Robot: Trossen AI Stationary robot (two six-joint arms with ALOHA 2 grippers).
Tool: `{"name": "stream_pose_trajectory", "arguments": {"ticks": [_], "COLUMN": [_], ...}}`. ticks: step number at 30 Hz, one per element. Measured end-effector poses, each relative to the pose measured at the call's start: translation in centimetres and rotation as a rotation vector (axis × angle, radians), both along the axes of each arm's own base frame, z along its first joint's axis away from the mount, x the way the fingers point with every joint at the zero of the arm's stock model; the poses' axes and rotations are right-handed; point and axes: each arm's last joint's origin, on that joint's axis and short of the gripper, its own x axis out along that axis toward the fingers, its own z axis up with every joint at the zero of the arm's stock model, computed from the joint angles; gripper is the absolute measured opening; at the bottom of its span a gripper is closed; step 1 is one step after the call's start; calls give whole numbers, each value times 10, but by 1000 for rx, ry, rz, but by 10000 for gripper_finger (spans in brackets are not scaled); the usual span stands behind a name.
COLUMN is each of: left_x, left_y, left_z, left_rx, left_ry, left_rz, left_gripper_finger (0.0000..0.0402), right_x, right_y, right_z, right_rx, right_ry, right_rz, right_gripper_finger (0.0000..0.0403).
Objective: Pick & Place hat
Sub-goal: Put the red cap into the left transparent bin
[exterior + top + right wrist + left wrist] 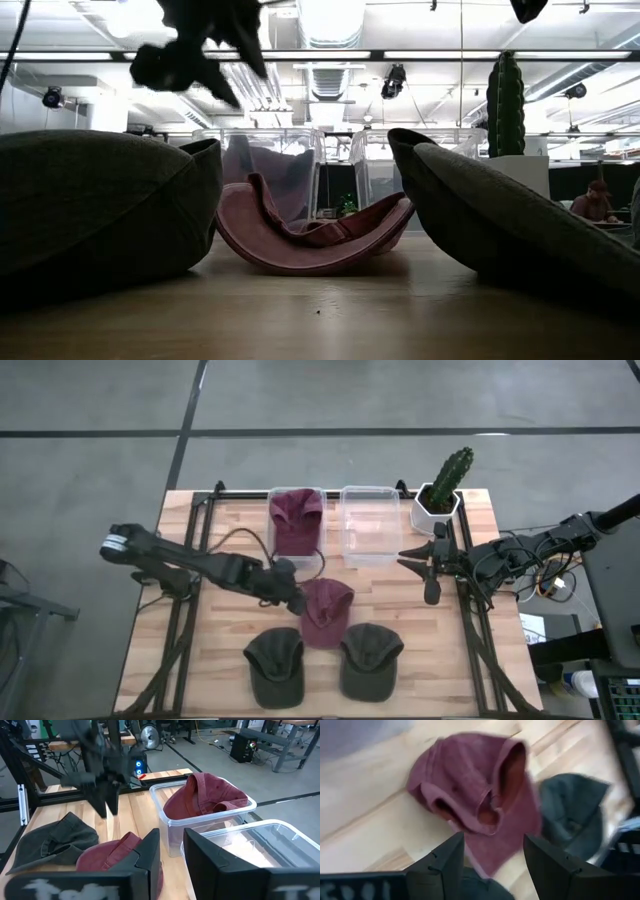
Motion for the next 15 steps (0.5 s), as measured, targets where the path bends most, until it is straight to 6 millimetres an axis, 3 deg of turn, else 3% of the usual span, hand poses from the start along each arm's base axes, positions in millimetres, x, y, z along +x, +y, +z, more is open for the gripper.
{"name": "stream_pose_trajectory", "arguments": {"ticks": [7, 15], "left_x": [14, 20], "left_y": [-7, -17], "left_z": [-27, -45], "left_rx": [-51, -71], "left_ry": [95, 152], "left_rz": [47, 87], "left_gripper_finger": [195, 195], "right_x": [0, 0], "right_y": [0, 0], "right_z": [0, 1], "right_rx": [0, 2], "right_ry": [-1, -6], "right_rz": [0, 0], "right_gripper_finger": [68, 77]}}
